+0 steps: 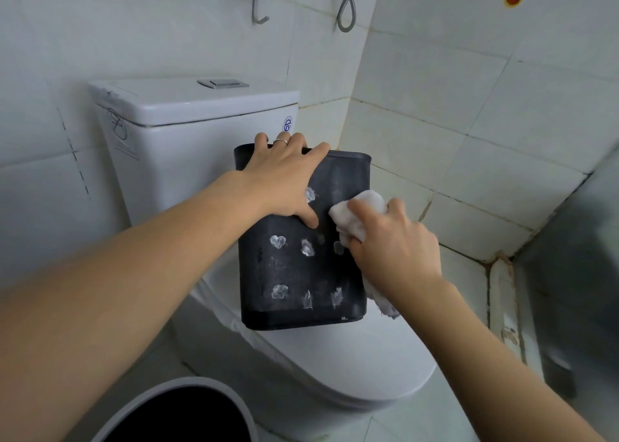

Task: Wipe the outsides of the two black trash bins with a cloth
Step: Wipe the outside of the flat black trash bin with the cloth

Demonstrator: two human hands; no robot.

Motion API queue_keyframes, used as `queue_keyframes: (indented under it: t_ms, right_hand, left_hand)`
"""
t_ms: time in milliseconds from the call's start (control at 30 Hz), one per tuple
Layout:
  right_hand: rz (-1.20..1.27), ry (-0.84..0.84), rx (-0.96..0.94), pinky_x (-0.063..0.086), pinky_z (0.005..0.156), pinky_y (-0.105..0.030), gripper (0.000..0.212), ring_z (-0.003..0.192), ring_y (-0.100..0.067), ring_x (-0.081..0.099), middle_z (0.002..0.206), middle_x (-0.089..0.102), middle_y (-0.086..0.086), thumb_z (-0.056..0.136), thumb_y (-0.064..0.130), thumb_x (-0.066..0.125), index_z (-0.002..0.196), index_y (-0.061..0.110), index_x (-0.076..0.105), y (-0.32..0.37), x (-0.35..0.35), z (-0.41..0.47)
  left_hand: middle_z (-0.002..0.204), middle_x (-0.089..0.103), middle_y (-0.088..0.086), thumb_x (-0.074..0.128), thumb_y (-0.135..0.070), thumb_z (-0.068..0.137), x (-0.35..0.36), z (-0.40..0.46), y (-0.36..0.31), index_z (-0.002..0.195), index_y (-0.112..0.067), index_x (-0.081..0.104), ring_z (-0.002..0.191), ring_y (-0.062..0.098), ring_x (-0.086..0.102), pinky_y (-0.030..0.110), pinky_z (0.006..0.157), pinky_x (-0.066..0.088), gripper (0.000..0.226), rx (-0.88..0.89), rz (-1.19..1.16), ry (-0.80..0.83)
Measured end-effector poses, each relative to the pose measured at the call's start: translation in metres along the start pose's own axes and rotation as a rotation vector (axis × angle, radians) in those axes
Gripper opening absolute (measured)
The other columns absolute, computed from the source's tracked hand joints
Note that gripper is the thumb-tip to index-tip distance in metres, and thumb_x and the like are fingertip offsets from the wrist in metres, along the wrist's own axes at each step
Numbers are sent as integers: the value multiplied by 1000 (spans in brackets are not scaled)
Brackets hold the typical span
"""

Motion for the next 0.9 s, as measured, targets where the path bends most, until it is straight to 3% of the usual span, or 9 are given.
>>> queue_keyframes:
  t_ms: [233, 433, 633, 733, 833, 900]
  right_hand:
    - [73, 61, -9, 35, 59, -31, 37, 69, -28, 44, 96, 36, 2, 92, 43, 45, 129, 46, 41, -15, 11, -18]
    - [138, 9, 28, 35, 62, -32, 38, 68, -28, 39, 97, 35, 3, 93, 43, 47, 130, 45, 41, -8, 10, -3]
    - [157, 70, 30, 35, 60, -31, 35, 68, -28, 43, 95, 39, 3, 92, 50, 47, 126, 44, 44, -17, 22, -25]
    - [134, 102, 17, 37, 61, -31, 36, 74, -32, 53, 96, 38, 4, 92, 49, 46, 127, 45, 41, -19, 22, -32]
    - [111, 54, 1, 37, 61, -32, 37, 77, -34, 57, 96, 38, 3, 91, 46, 47, 128, 43, 43, -13, 17, -22]
    - [120, -4, 9, 36, 60, -32, 37, 69, -33, 49, 96, 38, 2, 90, 46, 48, 127, 43, 44, -9, 14, -10]
  left_hand:
    - [137, 39, 2, 79, -74, 50, -1, -4, -2, 146, -23, 24, 127, 30, 39, 59, 108, 22, 122, 7, 16, -15]
    - [136, 42, 2, 77, -75, 51, 1, -7, 0, 143, -19, 30, 126, 30, 41, 59, 107, 21, 118, -19, 18, -23]
    - [137, 40, 3, 76, -76, 51, 3, -5, 2, 143, -18, 29, 126, 31, 40, 59, 108, 21, 118, -21, 19, -17]
    - [135, 41, 3, 77, -75, 51, 3, -4, 0, 143, -19, 28, 124, 31, 40, 57, 106, 22, 119, -1, 26, -26]
    - [134, 41, 4, 78, -75, 51, 2, -5, 0, 142, -18, 29, 123, 31, 40, 57, 105, 24, 118, -4, 26, -31]
    - [134, 41, 5, 78, -75, 50, 2, -5, -1, 142, -19, 29, 124, 32, 40, 58, 106, 24, 118, 2, 28, -37]
Point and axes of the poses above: each hand's wrist, its own z-axis towards the middle knuckle, its own x-axis out of the palm, y = z × x, the point moved 2 cm from there along z, towards the middle knuckle
